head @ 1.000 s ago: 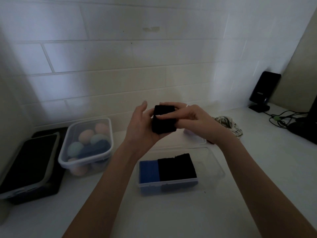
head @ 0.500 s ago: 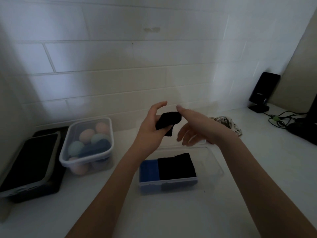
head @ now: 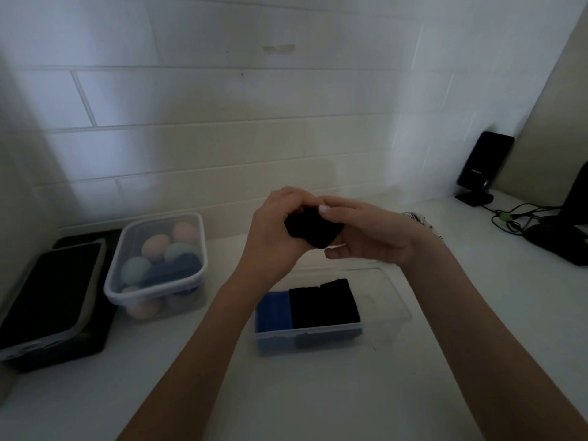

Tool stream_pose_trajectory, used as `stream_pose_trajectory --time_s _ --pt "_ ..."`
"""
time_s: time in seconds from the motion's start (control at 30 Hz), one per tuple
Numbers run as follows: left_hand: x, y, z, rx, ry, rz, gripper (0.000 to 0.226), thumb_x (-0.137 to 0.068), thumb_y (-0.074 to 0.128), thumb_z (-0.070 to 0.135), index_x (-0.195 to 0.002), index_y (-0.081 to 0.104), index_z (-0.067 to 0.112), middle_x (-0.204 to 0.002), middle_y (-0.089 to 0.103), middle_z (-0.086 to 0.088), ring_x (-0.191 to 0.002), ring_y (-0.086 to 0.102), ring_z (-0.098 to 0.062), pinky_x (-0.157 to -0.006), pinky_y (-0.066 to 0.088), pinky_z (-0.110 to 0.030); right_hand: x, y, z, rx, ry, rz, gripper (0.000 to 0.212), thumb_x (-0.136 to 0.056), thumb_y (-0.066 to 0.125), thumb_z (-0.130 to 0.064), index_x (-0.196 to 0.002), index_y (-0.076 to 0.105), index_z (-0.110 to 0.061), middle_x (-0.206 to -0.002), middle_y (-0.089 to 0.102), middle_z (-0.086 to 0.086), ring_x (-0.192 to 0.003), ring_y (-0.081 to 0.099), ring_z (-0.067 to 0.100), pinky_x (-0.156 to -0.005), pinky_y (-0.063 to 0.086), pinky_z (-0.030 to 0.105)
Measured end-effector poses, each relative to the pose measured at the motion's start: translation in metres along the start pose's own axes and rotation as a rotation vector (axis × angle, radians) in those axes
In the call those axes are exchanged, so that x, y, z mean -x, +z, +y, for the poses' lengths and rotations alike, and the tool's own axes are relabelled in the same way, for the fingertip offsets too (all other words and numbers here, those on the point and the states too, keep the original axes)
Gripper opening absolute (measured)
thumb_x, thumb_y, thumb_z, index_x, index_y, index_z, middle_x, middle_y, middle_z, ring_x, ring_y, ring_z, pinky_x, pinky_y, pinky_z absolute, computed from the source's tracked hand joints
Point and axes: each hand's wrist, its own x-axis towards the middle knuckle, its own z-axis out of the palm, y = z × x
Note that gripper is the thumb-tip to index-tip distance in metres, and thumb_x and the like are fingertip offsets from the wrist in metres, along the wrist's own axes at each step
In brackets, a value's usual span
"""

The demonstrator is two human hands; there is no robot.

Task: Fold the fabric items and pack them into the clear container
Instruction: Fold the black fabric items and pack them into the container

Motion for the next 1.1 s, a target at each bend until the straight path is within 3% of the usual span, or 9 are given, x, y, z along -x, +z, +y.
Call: stream_pose_trajectory --time_s 0.13,0.27,0.37,0.47,0.53,0.67,0.77,0.9,1.1 --pt "0.004 0.005 0.003 0.021 0.014 -0.018 0.035 -0.063 0.078 0.003 -0.077 0.057 0.027 -0.080 0.055 0.021 -0.077 0.052 0.006 -0.070 0.037 -0.005 0.004 0.000 0.005 -0.073 -0.026 -0.035 0.051 -0.082 0.059 -0.022 -0.132 0.050 -0.023 -0.106 0.061 0.003 -0.086 0.061 0.015 -0.068 0.054 0.026" --pt "0.010 0.013 0.005 -0.044 0.068 -0.132 0.031 -0.064 0.078 0.006 -0.080 0.058 0.024 -0.085 0.054 0.022 -0.082 0.050 0.009 -0.073 0.037 -0.005 0.012 -0.003 0.007 -0.056 -0.048 -0.065 0.050 -0.083 0.061 -0.011 -0.131 0.050 -0.018 -0.107 0.065 0.009 -0.096 0.064 0.022 -0.077 0.057 0.034" --pt "0.011 0.011 0.005 -0.065 0.104 -0.201 0.029 -0.069 0.075 0.006 -0.093 0.065 0.016 -0.092 0.063 0.013 -0.090 0.054 0.000 -0.081 0.042 -0.014 0.023 -0.008 0.005 -0.013 -0.060 0.026 0.036 -0.082 0.063 -0.008 -0.118 0.059 -0.014 -0.102 0.066 0.012 -0.091 0.065 0.022 -0.071 0.057 0.032" --pt "0.016 0.007 0.010 -0.050 0.090 -0.318 0.050 -0.071 0.073 0.006 -0.113 0.060 0.029 -0.109 0.060 0.019 -0.103 0.052 0.002 -0.091 0.038 -0.011 0.036 -0.014 0.009 0.041 -0.076 0.169 0.022 -0.083 0.062 -0.002 -0.104 0.063 -0.010 -0.093 0.069 0.009 -0.084 0.066 0.020 -0.067 0.057 0.026" --pt "0.021 0.004 0.013 -0.027 0.043 -0.348 0.056 -0.072 0.074 0.008 -0.116 0.054 0.037 -0.111 0.056 0.023 -0.102 0.051 0.003 -0.087 0.042 -0.011 0.045 -0.016 0.014 0.087 -0.098 0.311 0.015 -0.082 0.065 -0.001 -0.093 0.065 -0.010 -0.086 0.071 0.004 -0.077 0.067 0.015 -0.062 0.054 0.020" --pt "0.031 -0.002 0.011 -0.179 0.017 -0.457 0.027 -0.076 0.072 0.011 -0.099 0.065 0.024 -0.092 0.062 0.011 -0.078 0.058 -0.005 -0.065 0.045 -0.013 0.061 -0.019 0.023 0.266 -0.153 0.537 0.011 -0.082 0.066 -0.001 -0.088 0.065 -0.010 -0.088 0.067 0.001 -0.073 0.064 0.006 -0.059 0.054 0.017" --pt "0.035 0.001 0.012 -0.329 -0.011 -0.633 0.020 -0.080 0.070 0.017 -0.099 0.070 0.021 -0.093 0.069 0.006 -0.079 0.059 -0.005 -0.073 0.051 -0.022 0.067 -0.015 0.032 0.494 -0.172 0.572 0.018 -0.082 0.067 -0.002 -0.089 0.057 -0.015 -0.094 0.061 0.010 -0.076 0.062 0.017 -0.060 0.055 0.022" --pt "0.037 0.009 0.013 -0.375 -0.064 -0.737 0.023 -0.082 0.068 0.018 -0.105 0.070 0.020 -0.102 0.070 0.002 -0.077 0.056 -0.006 -0.081 0.051 -0.024 0.070 -0.002 0.041 0.828 -0.221 0.580 0.017 -0.082 0.066 -0.008 -0.087 0.051 -0.016 -0.089 0.058 0.002 -0.079 0.056 0.015 -0.066 0.043 0.014" --pt "0.039 0.013 0.012 -0.389 -0.102 -0.750 0.021 -0.079 0.069 0.016 -0.099 0.072 0.019 -0.101 0.070 -0.001 -0.088 0.062 -0.015 -0.083 0.052 -0.035 0.067 0.017 0.058 1.140 -0.205 0.544 0.011 -0.086 0.062 -0.016 -0.091 0.052 -0.018 -0.091 0.056 -0.003 -0.082 0.054 0.016 -0.077 0.044 0.032"
